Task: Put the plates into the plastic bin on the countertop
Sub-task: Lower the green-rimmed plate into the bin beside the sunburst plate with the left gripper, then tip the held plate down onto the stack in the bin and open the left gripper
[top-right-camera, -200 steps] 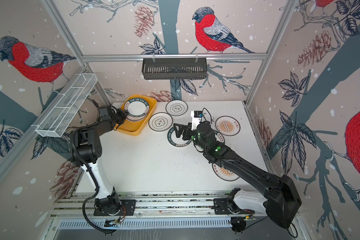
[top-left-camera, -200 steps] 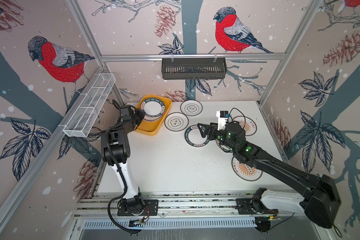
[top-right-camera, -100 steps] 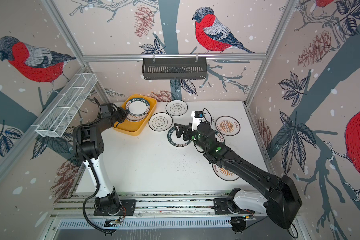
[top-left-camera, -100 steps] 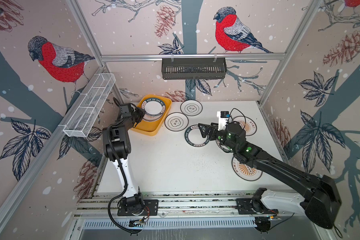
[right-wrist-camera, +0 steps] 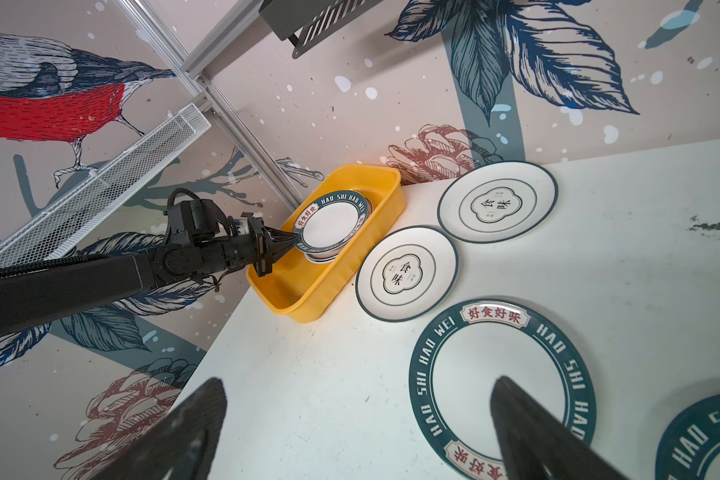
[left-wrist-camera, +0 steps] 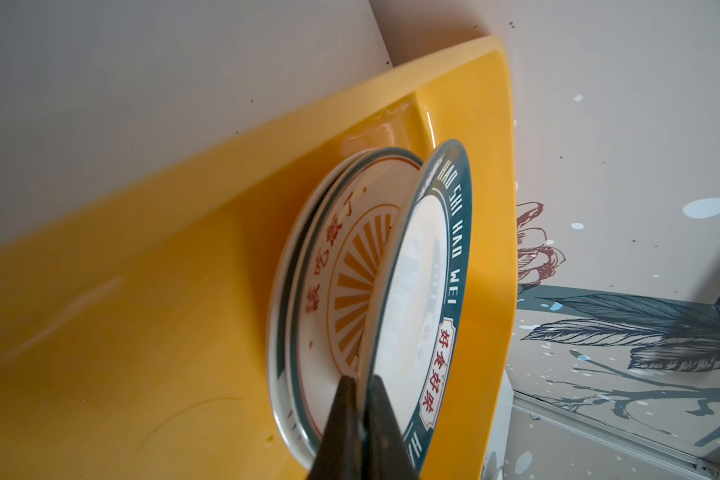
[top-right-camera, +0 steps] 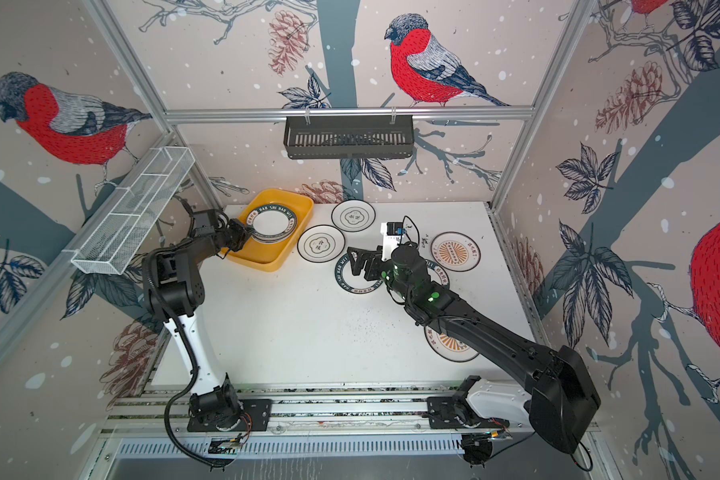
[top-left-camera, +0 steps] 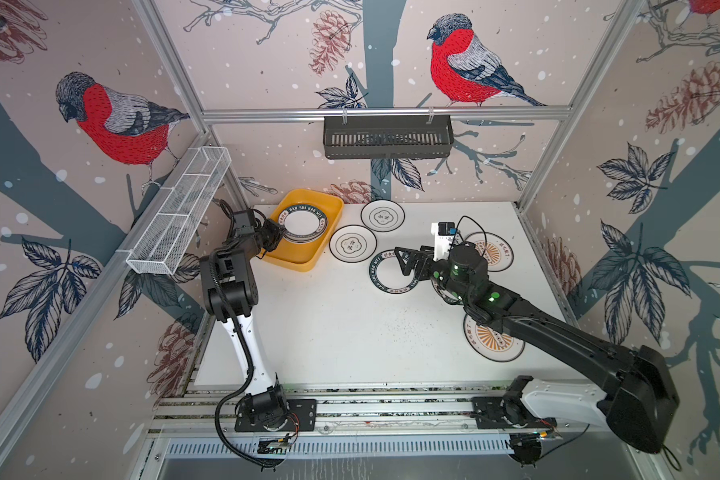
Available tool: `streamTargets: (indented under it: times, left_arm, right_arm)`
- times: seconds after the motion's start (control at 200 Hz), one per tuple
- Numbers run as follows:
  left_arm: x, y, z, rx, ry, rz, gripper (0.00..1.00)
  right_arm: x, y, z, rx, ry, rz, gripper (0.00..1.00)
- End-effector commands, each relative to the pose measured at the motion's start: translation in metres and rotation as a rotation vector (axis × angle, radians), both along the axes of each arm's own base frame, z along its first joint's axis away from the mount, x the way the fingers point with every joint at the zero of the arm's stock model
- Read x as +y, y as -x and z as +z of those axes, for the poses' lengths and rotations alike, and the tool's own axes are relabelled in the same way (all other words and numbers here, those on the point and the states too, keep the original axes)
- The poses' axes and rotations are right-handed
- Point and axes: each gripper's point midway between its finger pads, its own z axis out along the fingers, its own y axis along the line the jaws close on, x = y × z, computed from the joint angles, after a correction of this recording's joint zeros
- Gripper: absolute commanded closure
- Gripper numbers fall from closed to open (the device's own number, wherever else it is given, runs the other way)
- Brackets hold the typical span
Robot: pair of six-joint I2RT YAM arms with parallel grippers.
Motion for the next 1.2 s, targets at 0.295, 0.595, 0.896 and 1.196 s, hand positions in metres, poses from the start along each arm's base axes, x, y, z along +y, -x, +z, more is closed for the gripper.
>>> streamTargets:
  times: [0.295, 0.595, 0.896, 1.196]
  left_arm:
    - [0.010, -0.019, 0.022, -0.041, -0.025, 0.019, 1.00]
    - [-0.002, -0.023, 0.015, -0.032, -0.005, -0.030, 1.00]
    - [-0.009, -0.019, 0.002, 0.012, -0.036, -0.038, 1.00]
    - [-0.007, -0.014, -0.009, 0.042, -0.059, -0.036, 1.00]
  right_arm:
    - [0.005, 0.001, 0.006, -0.020, -0.036, 0.025, 0.00]
    - [0.002, 0.000, 0.004, -0.017, -0.027, 0.009, 0.00]
    - [0.003, -0.001, 0.003, -0.010, -0.020, 0.009, 0.00]
    - [0.000, 0.000, 0.001, -0.006, -0.016, -0.001, 0.00]
